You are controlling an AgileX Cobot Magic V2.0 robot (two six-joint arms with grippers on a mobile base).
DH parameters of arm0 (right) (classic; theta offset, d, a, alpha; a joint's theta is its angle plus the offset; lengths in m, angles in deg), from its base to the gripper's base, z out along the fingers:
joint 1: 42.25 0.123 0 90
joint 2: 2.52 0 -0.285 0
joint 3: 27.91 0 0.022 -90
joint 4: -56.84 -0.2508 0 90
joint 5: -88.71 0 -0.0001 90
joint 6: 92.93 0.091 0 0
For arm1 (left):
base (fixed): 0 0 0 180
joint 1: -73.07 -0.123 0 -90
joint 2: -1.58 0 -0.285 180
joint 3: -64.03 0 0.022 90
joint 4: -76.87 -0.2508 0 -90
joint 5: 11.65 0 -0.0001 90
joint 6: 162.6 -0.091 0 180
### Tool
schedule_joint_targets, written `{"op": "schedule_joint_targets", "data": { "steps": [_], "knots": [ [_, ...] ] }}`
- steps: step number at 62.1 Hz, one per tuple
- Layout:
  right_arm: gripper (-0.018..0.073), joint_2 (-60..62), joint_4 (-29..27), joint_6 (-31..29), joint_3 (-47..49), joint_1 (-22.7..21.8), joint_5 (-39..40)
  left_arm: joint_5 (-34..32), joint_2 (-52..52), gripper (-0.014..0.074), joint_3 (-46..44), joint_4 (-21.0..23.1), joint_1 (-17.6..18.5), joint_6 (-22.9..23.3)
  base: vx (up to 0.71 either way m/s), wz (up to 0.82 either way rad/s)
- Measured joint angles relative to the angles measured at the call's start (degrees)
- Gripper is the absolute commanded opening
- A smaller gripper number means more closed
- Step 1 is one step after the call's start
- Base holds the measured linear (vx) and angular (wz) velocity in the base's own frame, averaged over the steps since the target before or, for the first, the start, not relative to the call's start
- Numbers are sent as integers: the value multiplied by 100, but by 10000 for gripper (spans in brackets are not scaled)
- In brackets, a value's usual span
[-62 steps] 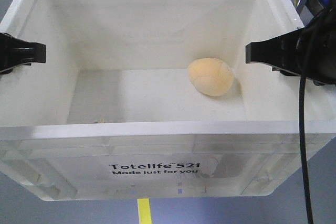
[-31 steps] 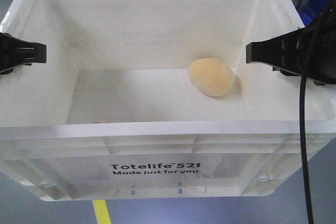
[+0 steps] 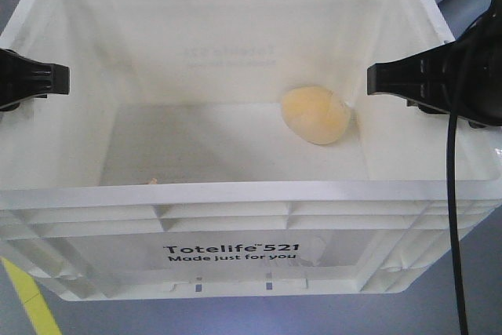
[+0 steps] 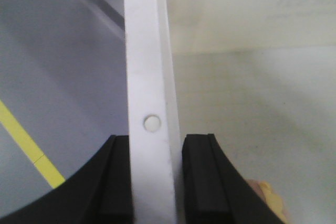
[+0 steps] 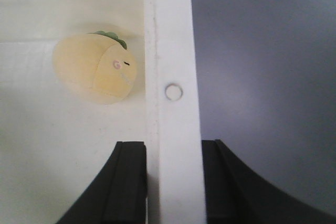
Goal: Place moving items into box and shelve
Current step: 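Hold the tote with both grippers while the base drives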
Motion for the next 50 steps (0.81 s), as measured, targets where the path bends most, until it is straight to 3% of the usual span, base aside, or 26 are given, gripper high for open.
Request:
{"op": "schedule_joint_targets", "data": {
  "steps": [50],
  "knots": [
    [1, 0, 0, 0, 0, 0, 0, 0, 0, 94, 0, 0, 0, 0, 19, -71]
  ]
}}
